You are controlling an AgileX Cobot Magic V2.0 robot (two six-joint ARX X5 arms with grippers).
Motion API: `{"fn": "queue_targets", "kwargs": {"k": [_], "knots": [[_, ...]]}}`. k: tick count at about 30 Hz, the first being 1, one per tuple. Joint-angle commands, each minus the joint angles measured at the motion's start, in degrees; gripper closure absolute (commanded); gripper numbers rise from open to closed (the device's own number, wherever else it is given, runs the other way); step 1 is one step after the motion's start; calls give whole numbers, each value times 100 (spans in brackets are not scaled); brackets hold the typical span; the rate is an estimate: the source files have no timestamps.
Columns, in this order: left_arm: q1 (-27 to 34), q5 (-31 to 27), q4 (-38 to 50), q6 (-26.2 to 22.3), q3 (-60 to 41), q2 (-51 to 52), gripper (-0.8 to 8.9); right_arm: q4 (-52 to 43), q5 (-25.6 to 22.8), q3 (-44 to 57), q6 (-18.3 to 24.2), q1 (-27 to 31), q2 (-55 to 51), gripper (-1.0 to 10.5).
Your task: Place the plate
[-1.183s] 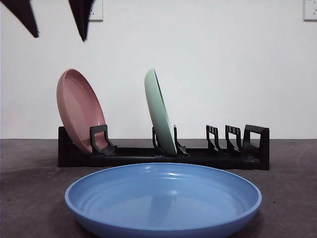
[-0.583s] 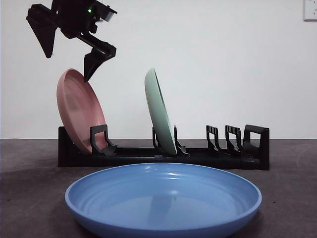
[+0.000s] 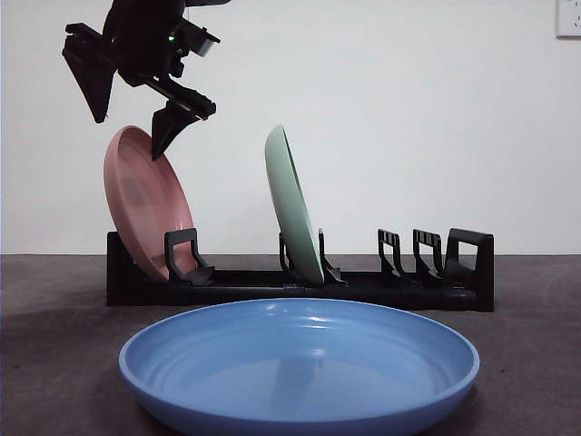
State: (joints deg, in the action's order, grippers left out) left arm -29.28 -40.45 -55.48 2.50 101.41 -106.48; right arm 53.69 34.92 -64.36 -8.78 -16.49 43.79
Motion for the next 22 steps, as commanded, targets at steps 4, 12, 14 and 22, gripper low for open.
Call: {"fn": "queue_targets", "kwargs": {"k": [4, 12, 14, 22], "knots": [[55, -81, 57, -20, 173, -125, 485, -55, 24, -101, 92, -31, 31, 558], [83, -70, -37, -46, 173, -125, 622, -52, 24, -101, 92, -31, 31, 558], [83, -46, -42, -66, 173, -125, 684, -52, 24, -101, 92, -31, 31, 558], [83, -46, -15, -81, 173, -125, 800, -55, 24, -101, 92, -31, 31, 558]]}}
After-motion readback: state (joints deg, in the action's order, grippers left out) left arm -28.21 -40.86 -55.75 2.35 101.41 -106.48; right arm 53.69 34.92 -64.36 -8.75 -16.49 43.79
